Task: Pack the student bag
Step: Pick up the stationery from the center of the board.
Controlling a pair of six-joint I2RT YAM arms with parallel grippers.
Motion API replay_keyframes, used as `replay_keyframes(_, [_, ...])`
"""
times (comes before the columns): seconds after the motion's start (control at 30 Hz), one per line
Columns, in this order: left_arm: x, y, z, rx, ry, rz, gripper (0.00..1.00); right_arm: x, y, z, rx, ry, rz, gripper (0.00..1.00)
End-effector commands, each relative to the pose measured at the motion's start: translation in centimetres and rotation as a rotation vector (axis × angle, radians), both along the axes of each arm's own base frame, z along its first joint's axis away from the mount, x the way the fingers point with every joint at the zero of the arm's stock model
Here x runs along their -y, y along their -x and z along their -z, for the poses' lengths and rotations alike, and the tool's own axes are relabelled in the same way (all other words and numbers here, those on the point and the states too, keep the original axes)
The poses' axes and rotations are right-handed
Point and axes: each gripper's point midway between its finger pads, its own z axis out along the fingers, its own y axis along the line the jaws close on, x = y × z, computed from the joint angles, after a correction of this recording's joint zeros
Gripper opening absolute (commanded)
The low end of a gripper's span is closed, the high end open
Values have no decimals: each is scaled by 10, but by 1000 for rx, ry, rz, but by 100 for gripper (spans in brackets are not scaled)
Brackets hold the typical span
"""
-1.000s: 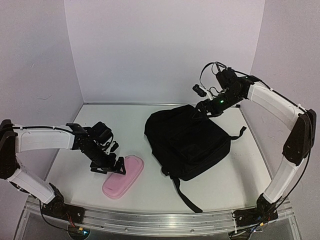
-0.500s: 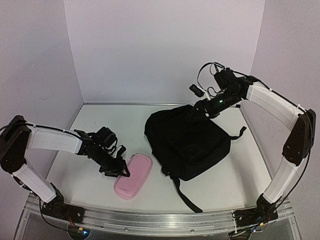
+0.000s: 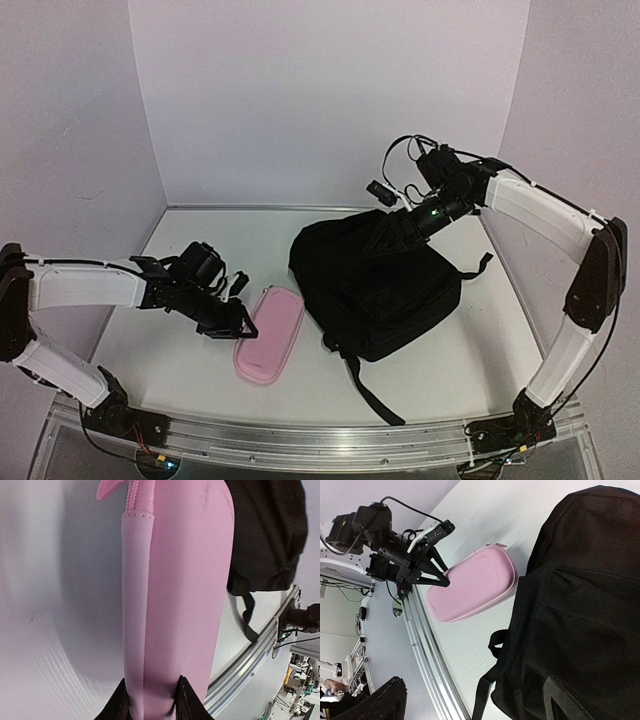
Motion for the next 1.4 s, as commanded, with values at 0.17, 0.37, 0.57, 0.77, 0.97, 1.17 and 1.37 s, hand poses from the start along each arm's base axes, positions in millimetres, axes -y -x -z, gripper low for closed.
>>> replay_keyframes(0.17, [31, 14, -121, 290, 261, 211, 0, -18, 33, -2, -57, -49, -107, 98])
replay_keyframes(0.37, [56, 32, -157, 369, 319, 346, 0, -32, 67, 1, -72, -41, -221, 98])
replay_keyframes(0.57, [81, 44, -171, 401, 360, 442, 0, -41, 87, 1, -89, -39, -289, 98])
replay_keyframes(0.77, [103, 46, -174, 424, 359, 495, 0, -50, 93, -8, -126, -79, -315, 88])
replay_keyframes(0.97, [112, 44, -179, 451, 381, 509, 1, -50, 97, -11, -136, -93, -324, 48])
replay_keyframes(1.17, [104, 43, -174, 472, 363, 485, 72, -45, 100, -27, -85, -109, -332, 19])
replay_keyframes(1.37, [94, 43, -171, 493, 394, 433, 85, -40, 93, -55, -30, -152, -305, 11])
